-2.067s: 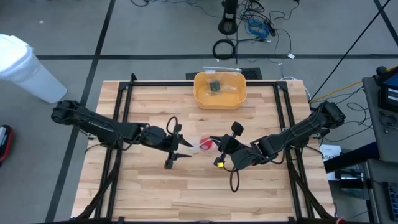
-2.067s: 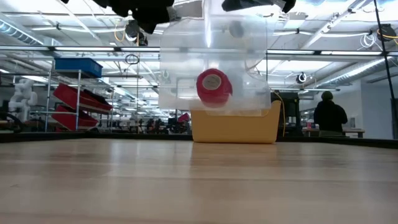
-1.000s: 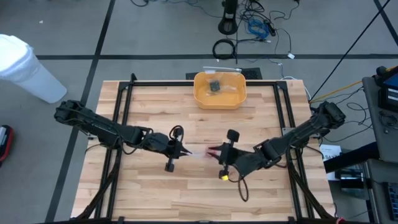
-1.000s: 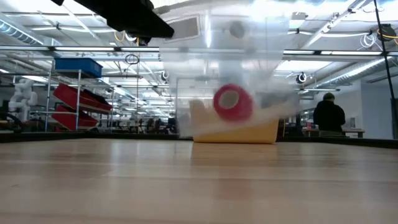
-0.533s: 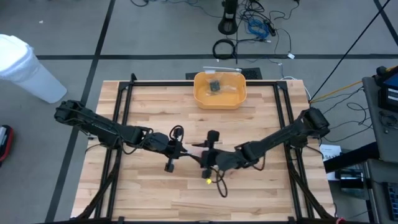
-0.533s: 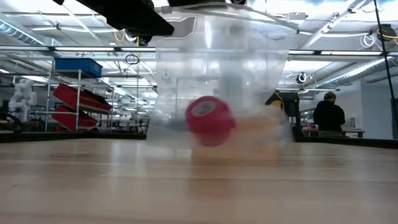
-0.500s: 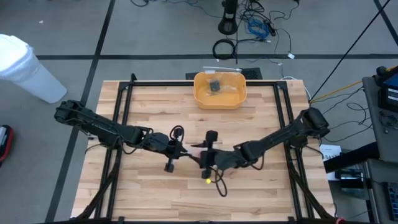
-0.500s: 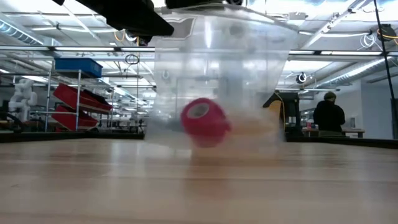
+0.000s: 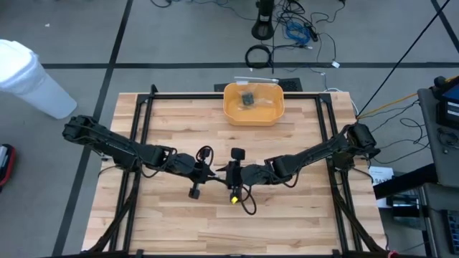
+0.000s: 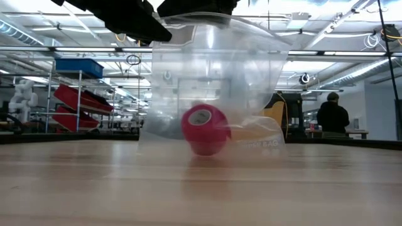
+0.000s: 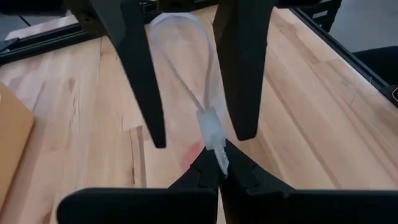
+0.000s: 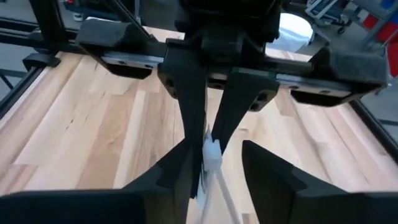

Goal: Roll bandage
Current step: Close the transparent zip bag

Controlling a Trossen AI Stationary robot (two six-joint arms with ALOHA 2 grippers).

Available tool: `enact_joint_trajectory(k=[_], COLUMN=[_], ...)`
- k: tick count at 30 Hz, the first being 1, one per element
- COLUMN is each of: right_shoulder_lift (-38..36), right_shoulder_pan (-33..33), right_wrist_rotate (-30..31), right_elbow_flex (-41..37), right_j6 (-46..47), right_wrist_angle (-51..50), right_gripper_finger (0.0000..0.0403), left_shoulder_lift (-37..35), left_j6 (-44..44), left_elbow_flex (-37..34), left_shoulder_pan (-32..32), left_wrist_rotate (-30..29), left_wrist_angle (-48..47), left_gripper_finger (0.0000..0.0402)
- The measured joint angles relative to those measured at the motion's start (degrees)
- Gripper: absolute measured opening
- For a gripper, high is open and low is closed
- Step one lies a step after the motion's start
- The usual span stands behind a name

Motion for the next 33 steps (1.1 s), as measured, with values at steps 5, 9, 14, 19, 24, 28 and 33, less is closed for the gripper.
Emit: enact_joint_trajectory(k=[5, 9, 14, 19, 24, 28, 33], right_shoulder_lift=[0.0, 0.0, 0.0, -0.1, -0.11, -0.15, -1.2], right_shoulder_pan=[-0.68, -1.04, -1.0, -0.95, -0.93, -0.74, -0.32], right_wrist_rotate=[-0.13, -0.35, -1.04, -1.88, -2.41, -2.41, -2.01], right_elbow_flex=[0.0, -0.33, -0.33, -0.33, -0.3, -0.3, -0.3], right_j6=[3.52, 3.94, 3.85, 2.6, 4.28, 4.9, 5.21], right_wrist_angle=[0.12, 0.53, 0.36, -0.38, -2.83, -3.68, -5.15], right_gripper_finger=[0.0098, 0.0068, 0.0038, 0.0008, 0.0006, 0.0004, 0.0002], left_shoulder_lift=[0.0, 0.0, 0.0, 0.04, 0.04, 0.04, -1.25], left_j6=[0.02, -0.87, -0.91, -0.65, -0.6, -0.55, -0.51], left_elbow_flex=[0.0, 0.0, 0.0, 0.0, 0.0, 0.0, 0.02], left_shoulder_pan=[0.0, 0.04, -0.02, -0.02, 0.0, -0.02, 0.0], left_wrist_rotate=[-0.02, -0.33, -0.31, -0.58, -4.23, -4.33, -4.33], left_wrist_angle=[0.25, 0.14, 0.32, 0.23, -0.59, -0.67, -0.95], left_gripper_finger=[0.0, 0.0, 0.0, 0.0, 0.0, 0.0, 0.0])
